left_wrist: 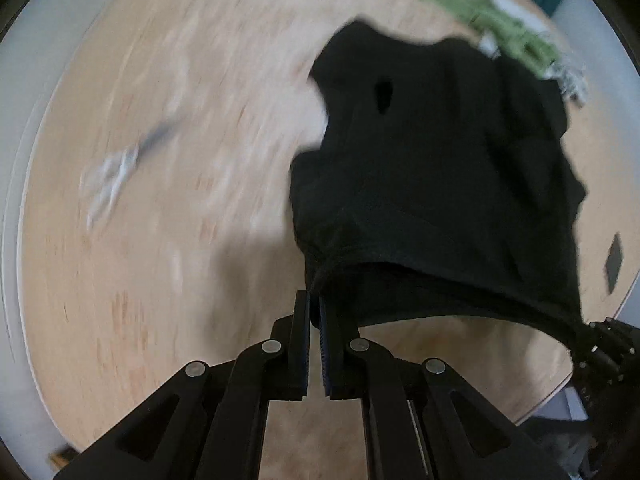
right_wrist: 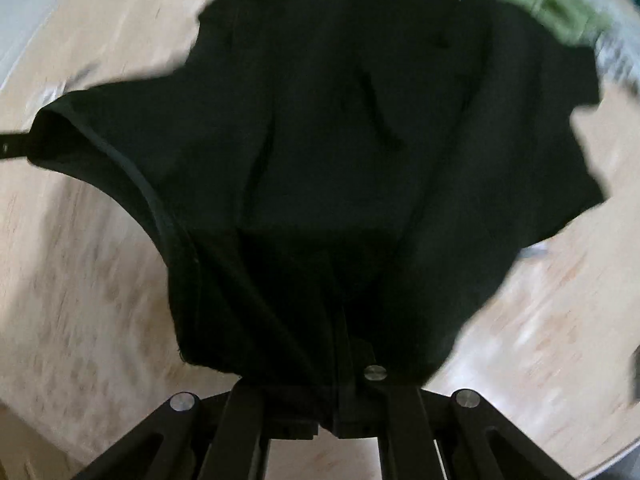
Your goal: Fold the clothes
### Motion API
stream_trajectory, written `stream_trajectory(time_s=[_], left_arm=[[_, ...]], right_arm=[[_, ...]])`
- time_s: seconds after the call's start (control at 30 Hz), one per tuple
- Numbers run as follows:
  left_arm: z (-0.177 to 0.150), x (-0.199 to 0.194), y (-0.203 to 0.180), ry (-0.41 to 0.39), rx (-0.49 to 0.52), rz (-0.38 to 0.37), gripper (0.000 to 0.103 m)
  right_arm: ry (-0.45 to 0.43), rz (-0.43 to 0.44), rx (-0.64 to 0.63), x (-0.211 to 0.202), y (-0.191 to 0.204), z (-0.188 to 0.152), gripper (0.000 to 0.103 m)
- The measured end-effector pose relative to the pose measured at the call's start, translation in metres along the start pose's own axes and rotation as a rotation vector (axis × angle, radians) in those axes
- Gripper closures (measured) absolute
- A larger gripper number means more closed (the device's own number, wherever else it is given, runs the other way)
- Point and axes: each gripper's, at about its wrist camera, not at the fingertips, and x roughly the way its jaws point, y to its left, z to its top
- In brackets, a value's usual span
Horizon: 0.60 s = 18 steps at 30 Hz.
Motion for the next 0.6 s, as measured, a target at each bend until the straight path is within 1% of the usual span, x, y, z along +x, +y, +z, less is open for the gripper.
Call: stream_trajectory(time_s=[0.03, 0.07, 0.1, 0.13, 0.17, 0.2, 0.23, 0.27, 0.3, 0.33, 0.37, 0.4, 0.47, 0.5, 0.53, 0.57, 0.6], left_arm=[[-0.01, 0.007, 0.006, 0.029, -0.014, 0.007, 0.097], [-0.017, 0.013, 0.012, 0.056, -0.028, 0.01, 0.093], [-0.022, 0.016, 0.017, 0.086, -0.044, 0.011, 0.087], [-0.025, 0.019, 0.023, 0.124, -0.065, 0.016, 0.073], [-0.028, 0.019, 0.029, 0.149, -0.087, 0.012, 0.062], [-0.03, 0.015, 0.034, 0.163, -0.11, 0.001, 0.057], [-0.032, 0.009, 0.04, 0.164, -0.132, -0.019, 0.049], [-0.033, -0.001, 0.046, 0.152, -0.154, -0.048, 0.046], [-0.034, -0.011, 0.052, 0.14, -0.176, -0.077, 0.045], [-0.032, -0.023, 0.056, 0.112, -0.187, -0.097, 0.045], [-0.027, -0.036, 0.059, 0.068, -0.188, -0.109, 0.044], [-0.018, -0.047, 0.058, 0.02, -0.179, -0.107, 0.043], [0.024, -0.052, 0.045, -0.071, -0.109, -0.083, 0.041], [0.048, -0.047, 0.038, -0.096, -0.08, -0.088, 0.041], [0.071, -0.038, 0.03, -0.103, -0.062, -0.11, 0.041], [0.098, -0.025, 0.021, -0.1, -0.054, -0.135, 0.041], [0.121, -0.01, 0.014, -0.088, -0.06, -0.155, 0.041]], right_arm=[[0.028, 0.019, 0.003, 0.006, 0.006, -0.006, 0.097], [0.056, 0.044, 0.013, 0.011, 0.011, -0.011, 0.092], [0.078, 0.066, 0.028, 0.014, 0.013, -0.014, 0.084], [0.099, 0.09, 0.055, 0.013, 0.012, -0.015, 0.078], [0.111, 0.115, 0.089, 0.009, 0.008, -0.016, 0.065], [0.11, 0.159, 0.135, 0.001, 0.0, -0.017, 0.055], [0.105, 0.21, 0.186, -0.008, -0.01, -0.019, 0.052], [0.105, 0.251, 0.23, -0.019, -0.017, -0.022, 0.046], [0.102, 0.287, 0.269, -0.029, -0.028, -0.023, 0.046], [0.097, 0.322, 0.308, -0.039, -0.041, -0.022, 0.046], [0.078, 0.341, 0.352, -0.047, -0.064, -0.021, 0.046], [0.05, 0.338, 0.388, -0.055, -0.085, -0.014, 0.043], [0.021, 0.229, 0.443, -0.048, -0.131, 0.001, 0.038], [0.01, 0.165, 0.469, -0.042, -0.156, 0.008, 0.038], [0.017, 0.103, 0.522, -0.028, -0.184, 0.015, 0.038], [0.025, 0.073, 0.574, -0.015, -0.204, 0.019, 0.039], [0.026, 0.073, 0.627, -0.002, -0.222, 0.023, 0.04]])
